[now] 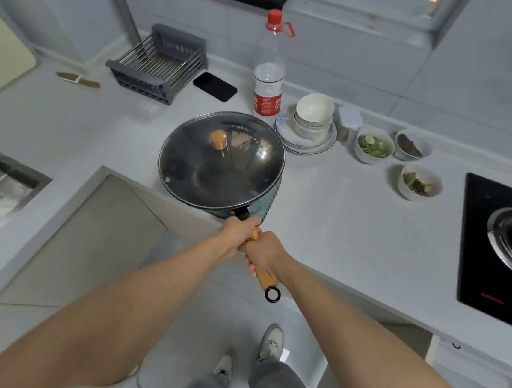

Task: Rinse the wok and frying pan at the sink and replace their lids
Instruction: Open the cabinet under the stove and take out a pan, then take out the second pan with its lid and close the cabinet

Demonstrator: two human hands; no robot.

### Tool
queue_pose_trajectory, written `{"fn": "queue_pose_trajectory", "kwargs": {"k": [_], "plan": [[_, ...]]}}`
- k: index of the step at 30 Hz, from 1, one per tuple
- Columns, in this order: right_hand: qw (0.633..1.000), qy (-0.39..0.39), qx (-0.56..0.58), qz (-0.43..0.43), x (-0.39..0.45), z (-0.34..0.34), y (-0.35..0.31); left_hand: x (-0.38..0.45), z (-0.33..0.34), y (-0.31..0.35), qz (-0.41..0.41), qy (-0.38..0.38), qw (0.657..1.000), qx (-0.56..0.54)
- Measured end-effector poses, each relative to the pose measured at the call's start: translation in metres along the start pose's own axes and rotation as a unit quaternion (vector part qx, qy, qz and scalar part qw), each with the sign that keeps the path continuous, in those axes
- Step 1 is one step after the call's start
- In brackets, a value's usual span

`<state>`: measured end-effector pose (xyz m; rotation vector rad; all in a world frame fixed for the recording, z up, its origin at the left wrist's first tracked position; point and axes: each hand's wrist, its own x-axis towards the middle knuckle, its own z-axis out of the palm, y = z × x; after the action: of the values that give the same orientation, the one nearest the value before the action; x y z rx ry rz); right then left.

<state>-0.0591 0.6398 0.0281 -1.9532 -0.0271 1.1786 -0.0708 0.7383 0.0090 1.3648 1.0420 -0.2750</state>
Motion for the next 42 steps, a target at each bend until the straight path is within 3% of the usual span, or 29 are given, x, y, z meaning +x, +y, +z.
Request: {"fn": "queue_pose_trajectory", "kwargs": {"k": [6,10,13,15,18,23,27,30,39,42], "plan": [[0.999,-0.033,0.027,0.018,0.01,-0.016,0.011,0.007,0.007,0.011,-0.056,-0.052,0.997,0.005],[0.996,-0.061,0.067,0.018,0.007,-0.023,0.014,0.011,0.007,0.007,-0.03,-0.042,0.997,0.064],[0.995,-0.049,0.089,0.022,0.007,-0.027,0.017,-0.002,0.003,0.003,0.011,0.071,0.987,0.145],[0.999,-0.011,0.051,0.007,0.004,-0.031,0.022,-0.024,0.001,0.002,0.078,0.185,0.95,0.237],[0.995,0.078,0.034,-0.045,-0.015,-0.045,0.037,-0.062,0.006,0.001,0.248,0.217,0.884,0.331],[0.964,0.221,0.127,-0.074,-0.081,-0.1,0.103,-0.104,0.094,0.023,0.414,0.081,0.822,0.383],[0.937,0.307,0.163,-0.039,-0.143,-0.148,0.172,-0.138,0.197,0.013,0.411,-0.044,0.806,0.423],[0.909,0.367,0.197,-0.021,-0.198,-0.196,0.235,-0.173,0.28,-0.017,0.436,-0.106,0.761,0.468],[0.89,0.384,0.245,0.018,-0.252,-0.297,0.425,-0.193,0.476,-0.114,0.515,-0.197,0.673,0.493],[0.895,0.373,0.241,0.033,-0.24,-0.333,0.481,-0.163,0.523,-0.138,0.564,-0.204,0.588,0.544]]}}
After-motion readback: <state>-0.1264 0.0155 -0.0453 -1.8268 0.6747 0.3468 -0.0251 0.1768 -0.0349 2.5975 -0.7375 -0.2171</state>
